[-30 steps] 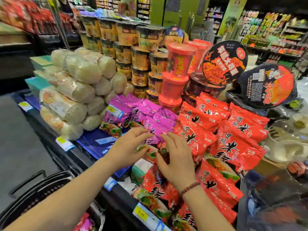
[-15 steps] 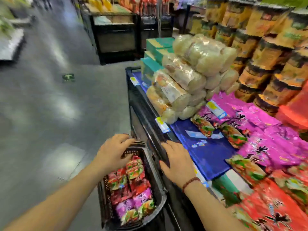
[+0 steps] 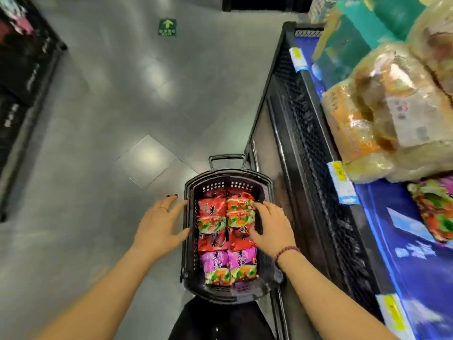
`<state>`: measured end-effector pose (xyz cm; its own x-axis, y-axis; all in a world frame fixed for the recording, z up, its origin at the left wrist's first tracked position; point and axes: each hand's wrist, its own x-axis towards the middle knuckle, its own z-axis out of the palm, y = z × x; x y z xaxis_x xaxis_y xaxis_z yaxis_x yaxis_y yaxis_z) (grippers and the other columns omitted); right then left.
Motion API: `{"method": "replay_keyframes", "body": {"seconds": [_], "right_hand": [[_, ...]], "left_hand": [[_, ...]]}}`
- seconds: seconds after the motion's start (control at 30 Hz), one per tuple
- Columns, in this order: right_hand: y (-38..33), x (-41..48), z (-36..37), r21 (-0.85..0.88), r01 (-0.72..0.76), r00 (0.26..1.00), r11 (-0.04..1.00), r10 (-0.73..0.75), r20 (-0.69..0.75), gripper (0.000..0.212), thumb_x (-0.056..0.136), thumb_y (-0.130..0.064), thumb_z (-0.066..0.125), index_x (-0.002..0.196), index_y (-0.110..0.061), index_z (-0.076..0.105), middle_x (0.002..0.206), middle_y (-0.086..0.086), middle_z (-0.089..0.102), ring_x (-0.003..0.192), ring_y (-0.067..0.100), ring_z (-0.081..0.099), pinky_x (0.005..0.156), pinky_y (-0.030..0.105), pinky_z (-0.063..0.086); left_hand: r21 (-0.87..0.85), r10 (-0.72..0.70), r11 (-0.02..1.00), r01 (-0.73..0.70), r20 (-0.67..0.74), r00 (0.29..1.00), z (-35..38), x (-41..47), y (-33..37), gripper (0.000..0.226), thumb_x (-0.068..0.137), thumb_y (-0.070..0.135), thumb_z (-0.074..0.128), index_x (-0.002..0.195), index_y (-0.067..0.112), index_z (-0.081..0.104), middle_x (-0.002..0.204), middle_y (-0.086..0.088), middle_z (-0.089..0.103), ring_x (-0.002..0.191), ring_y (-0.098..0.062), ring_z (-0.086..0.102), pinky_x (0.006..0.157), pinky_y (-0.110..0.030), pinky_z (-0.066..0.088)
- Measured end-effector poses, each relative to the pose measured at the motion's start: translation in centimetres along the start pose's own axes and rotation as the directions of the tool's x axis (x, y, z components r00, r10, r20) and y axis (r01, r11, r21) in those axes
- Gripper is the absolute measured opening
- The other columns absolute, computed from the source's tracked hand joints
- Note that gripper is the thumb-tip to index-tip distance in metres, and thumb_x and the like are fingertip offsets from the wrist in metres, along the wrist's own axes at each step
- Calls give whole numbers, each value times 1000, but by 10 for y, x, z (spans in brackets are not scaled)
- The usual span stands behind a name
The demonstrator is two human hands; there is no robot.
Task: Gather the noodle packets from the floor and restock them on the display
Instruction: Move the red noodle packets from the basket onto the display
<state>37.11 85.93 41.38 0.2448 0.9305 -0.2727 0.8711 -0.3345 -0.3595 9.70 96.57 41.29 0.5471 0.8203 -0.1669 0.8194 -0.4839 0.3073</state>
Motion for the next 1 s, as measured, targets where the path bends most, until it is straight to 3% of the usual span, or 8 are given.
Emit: {"method": "replay_keyframes", "body": {"seconds": [0.13,0.37,0.5,0.67,0.77,0.87,1.0], "right_hand": [[26,40,59,25,-54,992,998,51,116,71,86,-35,63,148,-23,30,153,7,28,141,26,25,113,37,28],[75,86,177,87,-173,950,981,143,277,79,82,-31,69,149,-32,26,150,15,27,135,35,31,108,44,36],[112,100,232,189,-289,927,938,224,301,81,79,-29,73,147,-40,29,144,17,30,135,34,32,110,41,34],[152,118,273,289,-422,880,859,312,359,95,77,-23,78,147,-48,19,152,18,19,140,34,27,114,44,28],[164,127,289,319,-399,889,860,277,366,102,76,-22,80,148,-50,14,149,16,23,137,31,33,113,40,29],[162,133,300,398,-362,911,843,229,344,103,76,-19,80,150,-44,13,145,10,31,135,24,33,108,31,29],[148,133,312,474,-374,925,797,281,257,93,79,-15,77,149,-41,22,133,11,43,125,21,41,96,23,29]], "left_hand": [[-60,-139,988,141,42,989,69,2,-22,83,73,61,57,146,26,40,151,-13,39,136,-35,38,102,-50,44],[-252,-294,911,327,160,942,199,12,-46,90,76,46,75,151,28,29,161,-9,15,146,-31,20,116,-45,25],[-272,-271,911,309,170,947,258,16,-60,95,74,44,78,152,31,25,163,-6,9,148,-30,15,117,-42,22],[-312,-271,902,299,132,954,295,20,-73,92,78,36,78,152,30,25,162,8,-3,149,-21,9,108,-33,23],[-330,-262,906,267,60,963,305,17,-75,87,80,29,78,151,29,28,159,17,-6,145,-10,7,104,-35,28],[-363,-277,894,264,16,961,310,16,-72,84,81,23,77,150,28,30,159,19,-6,146,-8,8,103,-33,31],[-389,-276,886,253,-2,961,311,15,-73,83,82,21,76,150,30,29,158,24,-8,146,0,3,103,-32,31]]}}
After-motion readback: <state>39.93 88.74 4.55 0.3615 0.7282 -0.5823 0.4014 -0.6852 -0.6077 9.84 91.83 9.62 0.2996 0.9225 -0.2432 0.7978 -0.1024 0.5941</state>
